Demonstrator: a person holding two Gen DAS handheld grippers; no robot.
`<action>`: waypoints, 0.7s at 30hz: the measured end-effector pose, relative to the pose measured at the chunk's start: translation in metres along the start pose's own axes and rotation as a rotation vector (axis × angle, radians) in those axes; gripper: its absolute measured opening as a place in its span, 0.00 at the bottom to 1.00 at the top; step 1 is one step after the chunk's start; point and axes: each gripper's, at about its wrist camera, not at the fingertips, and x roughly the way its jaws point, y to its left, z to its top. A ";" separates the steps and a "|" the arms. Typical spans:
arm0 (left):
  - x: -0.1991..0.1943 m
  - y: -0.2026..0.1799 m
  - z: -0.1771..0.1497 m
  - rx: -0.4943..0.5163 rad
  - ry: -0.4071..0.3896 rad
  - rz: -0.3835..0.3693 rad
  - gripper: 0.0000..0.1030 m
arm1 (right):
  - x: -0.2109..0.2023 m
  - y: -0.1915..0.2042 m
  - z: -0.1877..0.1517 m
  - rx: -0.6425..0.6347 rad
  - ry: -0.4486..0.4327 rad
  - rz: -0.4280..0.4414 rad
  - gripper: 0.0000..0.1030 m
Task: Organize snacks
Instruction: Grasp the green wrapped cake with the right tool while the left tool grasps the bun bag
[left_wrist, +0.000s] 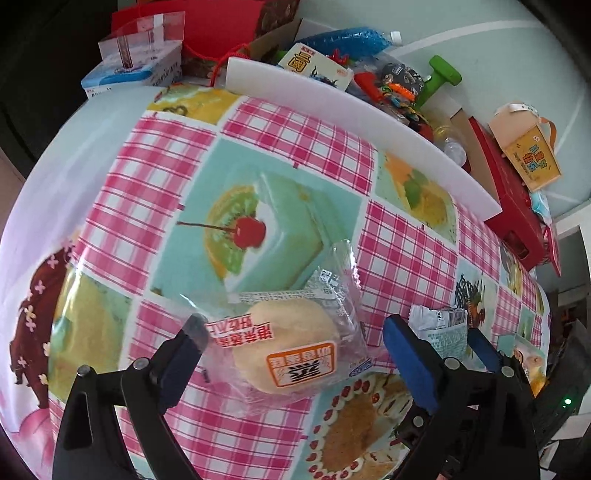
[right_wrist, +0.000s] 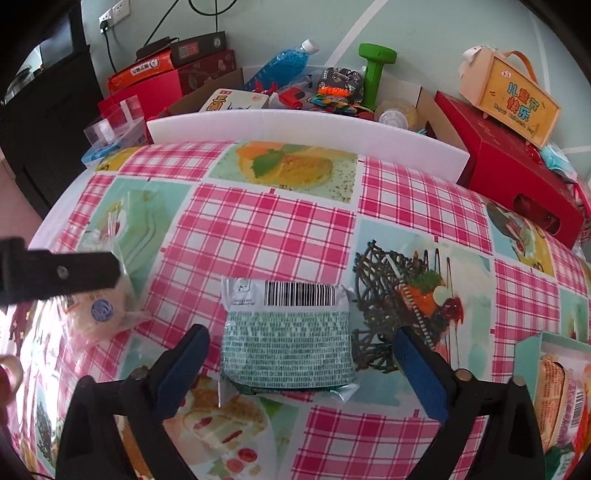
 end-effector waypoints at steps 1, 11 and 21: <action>0.000 -0.001 0.000 -0.005 0.002 0.001 0.92 | 0.000 0.000 0.000 0.003 0.000 0.001 0.92; 0.007 -0.015 -0.005 0.019 -0.003 0.036 0.86 | 0.003 0.002 0.004 0.011 0.013 0.004 0.73; 0.007 -0.036 -0.022 0.029 -0.010 0.030 0.78 | -0.008 0.002 -0.006 0.010 0.020 0.000 0.62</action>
